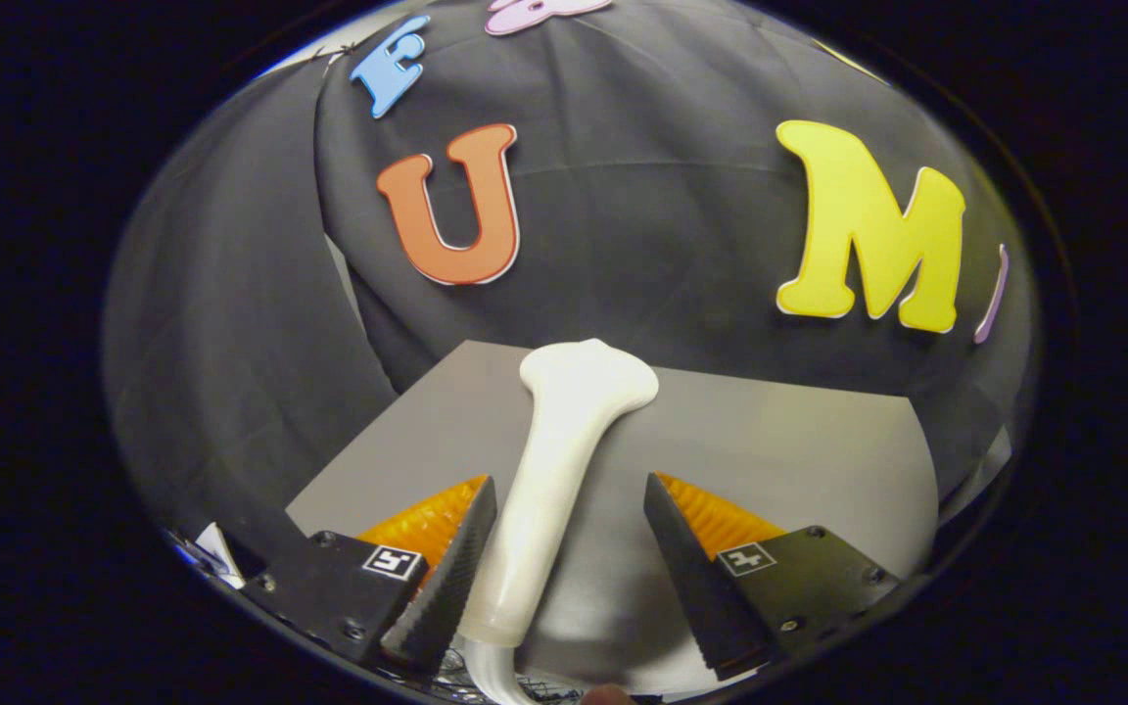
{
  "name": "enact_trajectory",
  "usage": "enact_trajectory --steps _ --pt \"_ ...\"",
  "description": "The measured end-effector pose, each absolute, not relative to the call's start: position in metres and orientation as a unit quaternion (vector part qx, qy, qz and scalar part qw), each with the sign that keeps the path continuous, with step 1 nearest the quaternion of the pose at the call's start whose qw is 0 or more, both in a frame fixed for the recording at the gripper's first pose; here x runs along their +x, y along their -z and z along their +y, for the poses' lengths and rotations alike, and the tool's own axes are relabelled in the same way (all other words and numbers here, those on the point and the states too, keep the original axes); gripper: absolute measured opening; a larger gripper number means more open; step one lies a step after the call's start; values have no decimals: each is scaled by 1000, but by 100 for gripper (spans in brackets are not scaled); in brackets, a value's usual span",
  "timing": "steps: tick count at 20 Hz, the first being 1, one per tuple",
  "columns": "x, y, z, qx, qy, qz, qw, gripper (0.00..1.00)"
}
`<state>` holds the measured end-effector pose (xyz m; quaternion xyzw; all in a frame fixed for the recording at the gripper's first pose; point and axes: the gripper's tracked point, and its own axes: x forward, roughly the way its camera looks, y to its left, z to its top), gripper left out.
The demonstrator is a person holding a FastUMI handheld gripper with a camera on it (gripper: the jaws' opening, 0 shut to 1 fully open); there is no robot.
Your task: Iron the clothes twice with a garment steamer, once on the left side and once on the right side.
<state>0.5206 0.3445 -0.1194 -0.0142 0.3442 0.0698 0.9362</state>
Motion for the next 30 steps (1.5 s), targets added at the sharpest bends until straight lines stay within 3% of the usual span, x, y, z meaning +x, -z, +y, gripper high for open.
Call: enact_trajectory --steps 8,11,14,17,30 --pt "524 143 354 3 -30 389 921 77" --pt "525 144 358 -8 -20 380 925 65" --pt "522 143 361 -12 -15 376 927 45" --pt "514 131 366 8 -26 370 928 37" --pt "413 -16 338 12 -108 217 970 33"
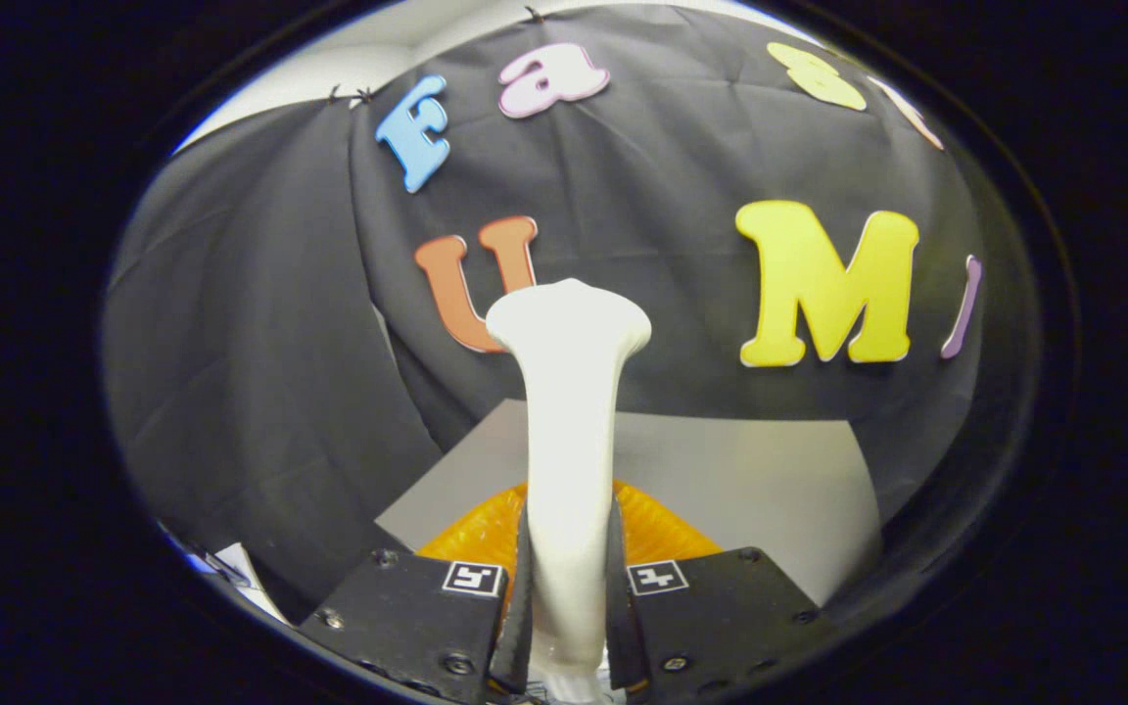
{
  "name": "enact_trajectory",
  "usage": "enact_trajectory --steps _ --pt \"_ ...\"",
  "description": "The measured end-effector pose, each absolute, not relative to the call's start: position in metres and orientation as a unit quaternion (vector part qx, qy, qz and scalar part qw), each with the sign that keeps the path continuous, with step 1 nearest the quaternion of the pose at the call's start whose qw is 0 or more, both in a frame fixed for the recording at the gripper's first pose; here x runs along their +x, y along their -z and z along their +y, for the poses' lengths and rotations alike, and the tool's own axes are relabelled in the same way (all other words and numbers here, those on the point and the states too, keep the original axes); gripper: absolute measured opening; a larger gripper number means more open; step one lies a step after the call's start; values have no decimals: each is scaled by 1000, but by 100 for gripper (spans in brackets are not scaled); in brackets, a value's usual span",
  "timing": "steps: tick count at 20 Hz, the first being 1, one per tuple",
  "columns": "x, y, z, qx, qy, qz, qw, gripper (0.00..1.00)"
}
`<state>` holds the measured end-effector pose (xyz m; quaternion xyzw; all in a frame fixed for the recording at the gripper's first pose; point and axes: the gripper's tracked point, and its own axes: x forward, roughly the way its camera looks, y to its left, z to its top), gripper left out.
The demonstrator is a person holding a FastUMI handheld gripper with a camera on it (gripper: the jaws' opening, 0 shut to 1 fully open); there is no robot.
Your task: Iron the clothes twice with a garment steamer, once on the left side and once on the right side.
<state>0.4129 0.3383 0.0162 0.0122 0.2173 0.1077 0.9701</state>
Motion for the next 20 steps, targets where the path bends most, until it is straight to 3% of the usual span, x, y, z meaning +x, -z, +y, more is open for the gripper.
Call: enact_trajectory --steps 7,11,20 --pt "330 -102 275 6 -108 106 989 33" --pt "280 -144 205 -33 -34 29 998 33" --pt "207 -212 71 -95 111 -41 988 33"
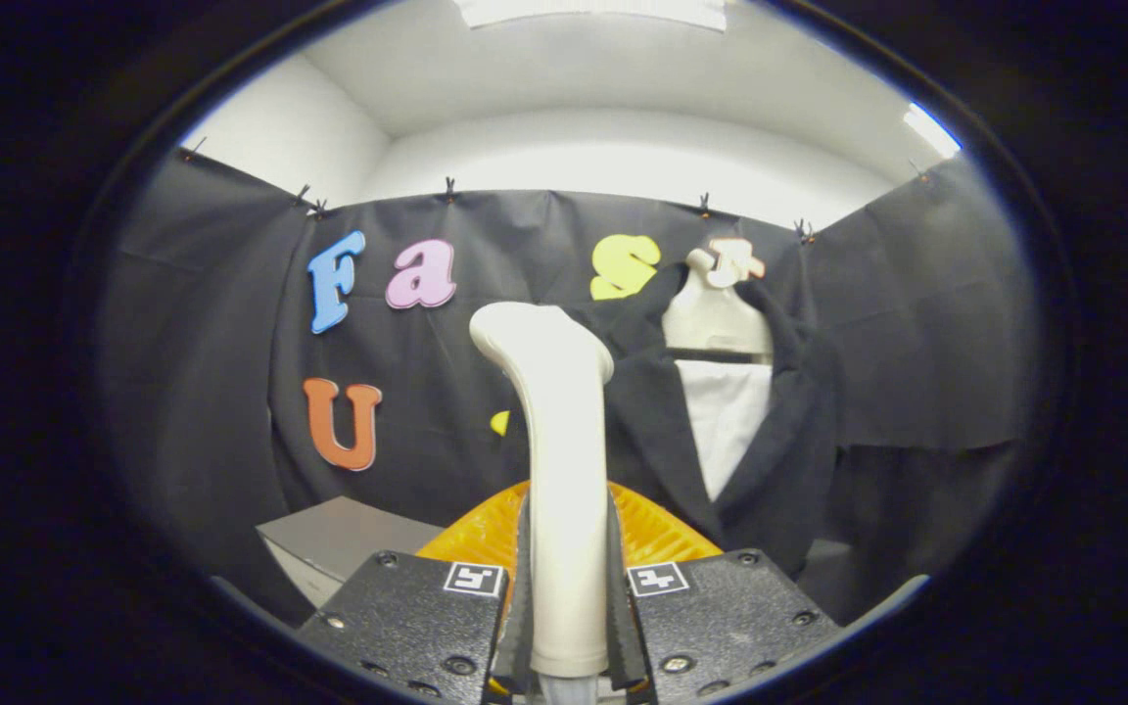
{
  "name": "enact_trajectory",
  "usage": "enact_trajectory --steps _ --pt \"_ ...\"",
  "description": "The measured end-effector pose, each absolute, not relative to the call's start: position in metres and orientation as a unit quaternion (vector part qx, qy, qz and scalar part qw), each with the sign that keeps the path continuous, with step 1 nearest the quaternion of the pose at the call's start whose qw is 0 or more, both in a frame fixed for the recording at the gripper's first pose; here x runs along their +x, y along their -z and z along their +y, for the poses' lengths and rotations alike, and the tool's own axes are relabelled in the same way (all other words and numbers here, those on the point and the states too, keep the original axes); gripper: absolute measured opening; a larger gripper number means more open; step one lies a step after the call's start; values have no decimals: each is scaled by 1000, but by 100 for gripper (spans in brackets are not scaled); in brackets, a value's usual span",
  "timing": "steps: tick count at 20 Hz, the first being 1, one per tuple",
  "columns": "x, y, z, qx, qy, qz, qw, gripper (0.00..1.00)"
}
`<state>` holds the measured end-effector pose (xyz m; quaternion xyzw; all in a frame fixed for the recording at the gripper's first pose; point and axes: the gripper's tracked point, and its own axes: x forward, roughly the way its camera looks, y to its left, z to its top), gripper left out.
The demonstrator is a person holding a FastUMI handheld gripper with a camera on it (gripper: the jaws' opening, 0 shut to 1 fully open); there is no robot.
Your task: Iron the clothes twice with a garment steamer, once on the left side and once on the right side.
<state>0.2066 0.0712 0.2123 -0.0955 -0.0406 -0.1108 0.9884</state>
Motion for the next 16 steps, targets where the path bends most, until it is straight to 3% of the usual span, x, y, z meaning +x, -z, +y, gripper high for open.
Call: enact_trajectory --steps 7,16 --pt "220 -189 33 -98 156 -2 983 33" --pt "216 -135 5 -95 131 28 986 33"
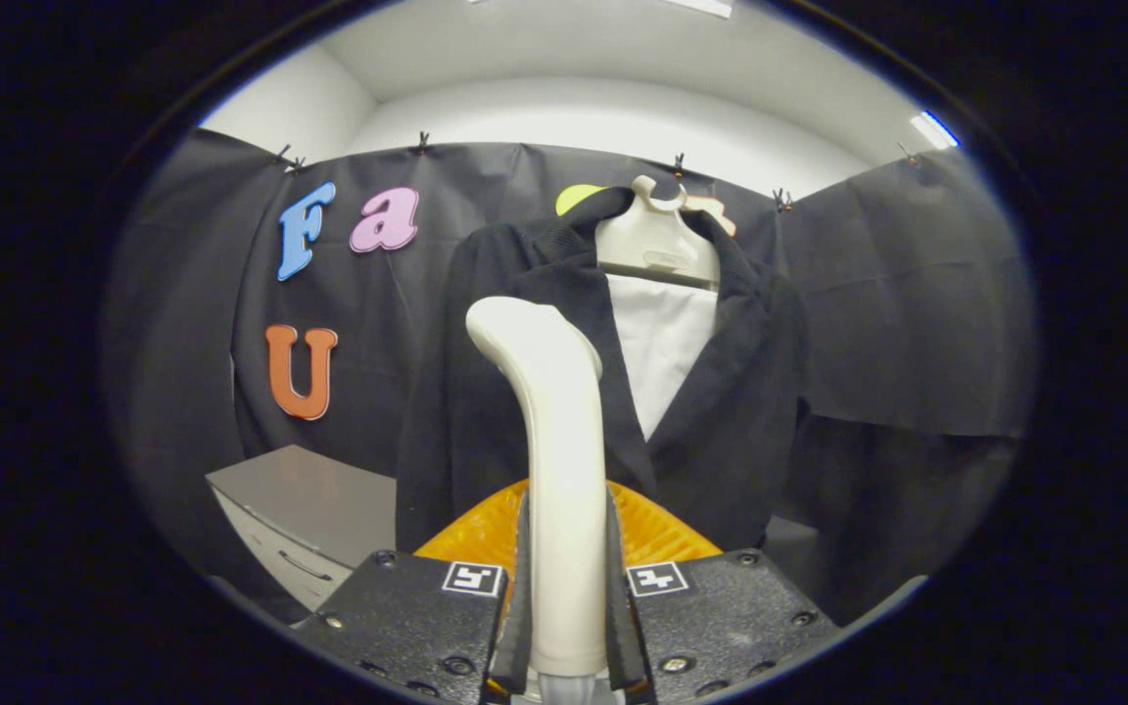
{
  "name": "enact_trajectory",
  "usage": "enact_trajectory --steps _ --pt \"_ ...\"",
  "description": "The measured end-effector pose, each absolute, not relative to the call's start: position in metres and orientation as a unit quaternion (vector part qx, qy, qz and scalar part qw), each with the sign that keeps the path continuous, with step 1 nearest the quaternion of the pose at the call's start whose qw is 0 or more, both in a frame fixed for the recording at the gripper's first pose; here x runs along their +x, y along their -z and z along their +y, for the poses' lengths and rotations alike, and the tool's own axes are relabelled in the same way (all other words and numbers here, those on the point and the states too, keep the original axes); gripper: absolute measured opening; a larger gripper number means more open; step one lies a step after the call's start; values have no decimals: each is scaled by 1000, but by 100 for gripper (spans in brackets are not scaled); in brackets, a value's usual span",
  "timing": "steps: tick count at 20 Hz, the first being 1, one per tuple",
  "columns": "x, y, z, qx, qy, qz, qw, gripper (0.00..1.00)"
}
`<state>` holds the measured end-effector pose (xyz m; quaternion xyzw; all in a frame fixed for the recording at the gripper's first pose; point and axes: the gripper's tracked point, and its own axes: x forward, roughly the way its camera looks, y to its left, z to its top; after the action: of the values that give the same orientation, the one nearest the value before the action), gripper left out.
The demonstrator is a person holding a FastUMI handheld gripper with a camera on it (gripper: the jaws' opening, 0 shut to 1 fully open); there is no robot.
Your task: Iron the clothes twice with a garment steamer, once on the left side and once on the right side.
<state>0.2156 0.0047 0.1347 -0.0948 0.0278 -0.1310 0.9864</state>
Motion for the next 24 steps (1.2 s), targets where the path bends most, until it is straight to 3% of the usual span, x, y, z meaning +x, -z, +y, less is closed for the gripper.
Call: enact_trajectory --steps 24 --pt "150 50 -45 -76 132 175 973 33"
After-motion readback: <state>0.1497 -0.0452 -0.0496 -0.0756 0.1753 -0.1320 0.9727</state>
